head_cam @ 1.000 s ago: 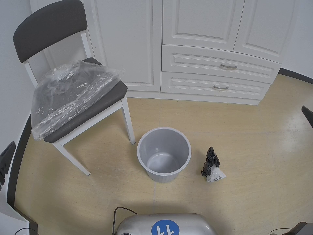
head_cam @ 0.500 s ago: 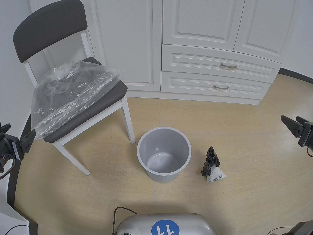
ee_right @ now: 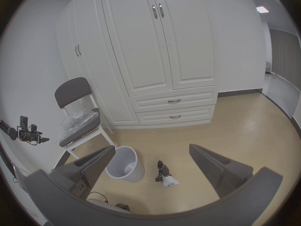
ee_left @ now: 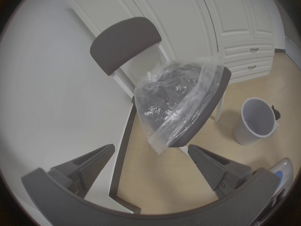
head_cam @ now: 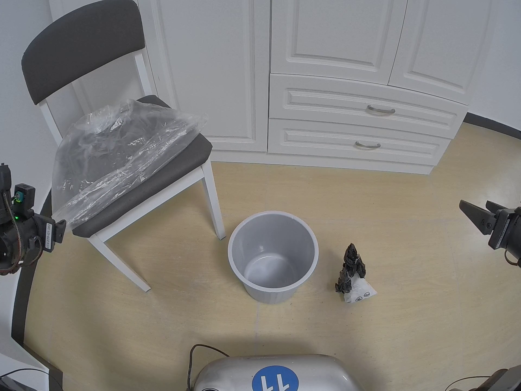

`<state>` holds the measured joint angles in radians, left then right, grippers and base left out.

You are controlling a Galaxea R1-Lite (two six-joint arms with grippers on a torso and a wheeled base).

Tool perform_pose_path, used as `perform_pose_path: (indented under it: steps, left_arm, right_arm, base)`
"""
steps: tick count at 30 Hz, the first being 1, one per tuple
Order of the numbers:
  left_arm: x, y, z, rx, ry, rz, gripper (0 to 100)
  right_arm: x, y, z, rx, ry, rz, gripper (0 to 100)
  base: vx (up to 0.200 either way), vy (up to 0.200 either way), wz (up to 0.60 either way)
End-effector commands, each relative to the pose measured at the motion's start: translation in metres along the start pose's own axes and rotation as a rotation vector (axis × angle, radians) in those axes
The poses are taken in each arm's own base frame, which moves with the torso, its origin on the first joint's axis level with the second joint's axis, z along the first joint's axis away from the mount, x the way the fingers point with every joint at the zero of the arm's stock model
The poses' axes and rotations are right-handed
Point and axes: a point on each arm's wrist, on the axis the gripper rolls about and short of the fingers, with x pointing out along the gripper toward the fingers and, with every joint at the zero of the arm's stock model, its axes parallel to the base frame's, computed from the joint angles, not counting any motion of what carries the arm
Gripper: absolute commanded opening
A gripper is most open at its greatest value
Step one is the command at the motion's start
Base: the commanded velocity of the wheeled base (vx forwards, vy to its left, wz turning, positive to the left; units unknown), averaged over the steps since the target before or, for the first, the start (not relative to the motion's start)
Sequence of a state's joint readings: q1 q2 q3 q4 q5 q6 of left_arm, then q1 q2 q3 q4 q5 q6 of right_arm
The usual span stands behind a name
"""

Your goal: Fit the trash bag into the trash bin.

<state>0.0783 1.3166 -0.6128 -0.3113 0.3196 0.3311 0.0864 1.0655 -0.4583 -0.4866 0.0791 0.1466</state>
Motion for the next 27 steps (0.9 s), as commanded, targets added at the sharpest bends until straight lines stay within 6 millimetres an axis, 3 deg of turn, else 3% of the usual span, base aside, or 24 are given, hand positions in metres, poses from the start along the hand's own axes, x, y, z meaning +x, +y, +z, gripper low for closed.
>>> perform_pose_path:
  steps: [1, 9, 18, 27]
  left_arm:
    - [0.034, -0.009, -0.004, 0.033, 0.081, -0.006, 100]
    - [0.053, -0.01, -0.013, 0.08, 0.136, 0.003, 100]
    - [0.097, -0.001, -0.015, 0.032, 0.114, 0.079, 100]
    - [0.098, 0.017, -0.021, -0.014, 0.105, 0.076, 100]
  right_arm:
    - [0.007, -0.001, -0.004, 0.003, 0.03, -0.003, 100]
    - [0.011, -0.004, -0.005, 0.008, 0.043, -0.017, 100]
    - [0.018, -0.006, -0.012, 0.016, 0.076, -0.03, 100]
    - [0.019, -0.01, -0.008, 0.046, 0.064, -0.053, 100]
  base:
    - [0.0, 0.0, 0.0]
    - [0.0, 0.0, 0.0]
    - [0.0, 0.0, 0.0]
    - [0.0, 0.0, 0.0]
